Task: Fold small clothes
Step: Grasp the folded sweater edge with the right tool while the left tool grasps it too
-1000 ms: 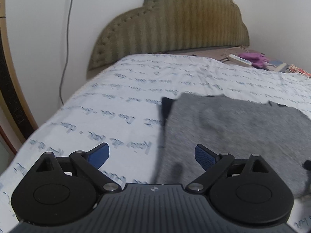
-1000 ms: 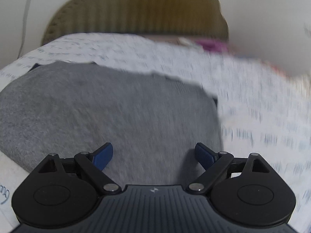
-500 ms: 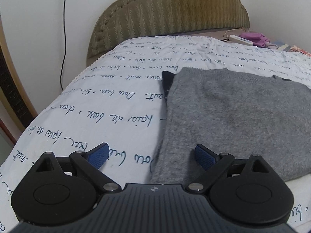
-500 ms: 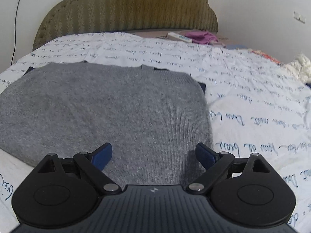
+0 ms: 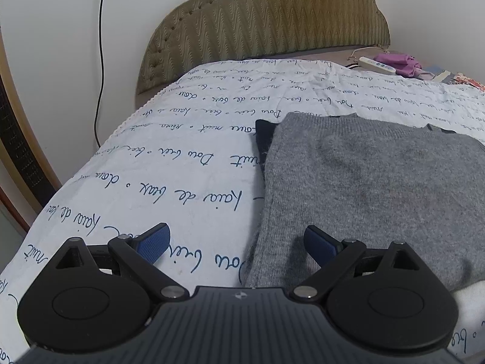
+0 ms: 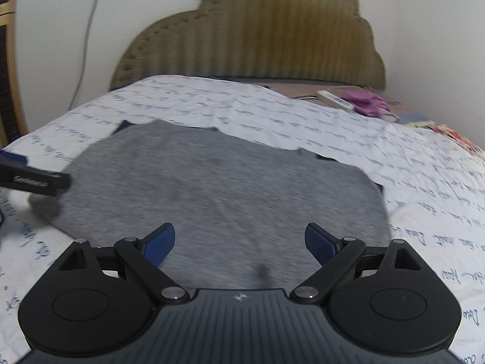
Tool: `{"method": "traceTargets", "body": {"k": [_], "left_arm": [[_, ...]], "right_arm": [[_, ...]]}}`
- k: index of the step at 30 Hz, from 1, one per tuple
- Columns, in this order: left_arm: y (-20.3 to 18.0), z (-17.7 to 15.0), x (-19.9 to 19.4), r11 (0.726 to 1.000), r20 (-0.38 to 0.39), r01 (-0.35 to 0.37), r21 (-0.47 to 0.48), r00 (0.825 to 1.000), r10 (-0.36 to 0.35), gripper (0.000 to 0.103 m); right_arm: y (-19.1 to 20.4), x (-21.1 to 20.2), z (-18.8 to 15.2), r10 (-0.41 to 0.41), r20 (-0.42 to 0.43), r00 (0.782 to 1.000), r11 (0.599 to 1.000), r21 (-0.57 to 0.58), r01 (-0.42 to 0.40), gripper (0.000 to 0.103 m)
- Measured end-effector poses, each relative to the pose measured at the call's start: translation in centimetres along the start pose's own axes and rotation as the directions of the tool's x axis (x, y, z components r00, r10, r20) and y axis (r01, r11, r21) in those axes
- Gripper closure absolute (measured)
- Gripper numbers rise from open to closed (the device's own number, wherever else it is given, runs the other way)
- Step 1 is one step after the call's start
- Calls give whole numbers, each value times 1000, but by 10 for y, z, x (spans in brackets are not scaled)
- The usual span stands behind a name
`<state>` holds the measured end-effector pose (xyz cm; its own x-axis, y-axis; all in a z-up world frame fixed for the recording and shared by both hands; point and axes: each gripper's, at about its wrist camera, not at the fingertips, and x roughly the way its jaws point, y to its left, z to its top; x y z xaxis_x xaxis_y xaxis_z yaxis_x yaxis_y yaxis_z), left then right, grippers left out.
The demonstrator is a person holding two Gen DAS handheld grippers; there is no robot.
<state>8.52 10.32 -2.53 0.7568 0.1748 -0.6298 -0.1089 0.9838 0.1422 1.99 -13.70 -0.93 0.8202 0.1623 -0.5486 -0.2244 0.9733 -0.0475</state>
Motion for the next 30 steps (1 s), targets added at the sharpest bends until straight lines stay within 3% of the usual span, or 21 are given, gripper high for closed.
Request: {"method": "traceTargets", "body": {"k": [5, 9, 12, 19, 22, 26, 30], "left_arm": [[5, 7, 3, 1000, -7, 16, -8, 1000, -16, 6], [21, 25, 14, 990, -49, 111, -90, 992, -116, 6], [37, 40, 27, 965, -60, 192, -178, 977, -205, 6], [42, 62, 61, 922, -108, 321, -217, 931, -350, 8], [41, 68, 77, 905, -126, 348, -243, 914, -385, 9], [36, 77, 92, 911, -127, 348, -221, 916, -381, 9], [36, 85, 109, 881, -136, 397, -258, 887, -440, 8]], "right_arm": [[18, -3, 2, 23, 3, 1000, 999, -30, -23, 10], [44, -5, 0, 47, 7, 999, 994, -101, -46, 10], [68, -5, -5, 45, 20, 999, 980, -195, -41, 10], [106, -2, -11, 52, 37, 998, 950, -311, -38, 10], [117, 2, -13, 30, 44, 999, 937, -349, -13, 10], [131, 9, -15, 6, 43, 999, 923, -386, 11, 10], [143, 16, -18, -10, 42, 999, 910, -414, 27, 10]]}}
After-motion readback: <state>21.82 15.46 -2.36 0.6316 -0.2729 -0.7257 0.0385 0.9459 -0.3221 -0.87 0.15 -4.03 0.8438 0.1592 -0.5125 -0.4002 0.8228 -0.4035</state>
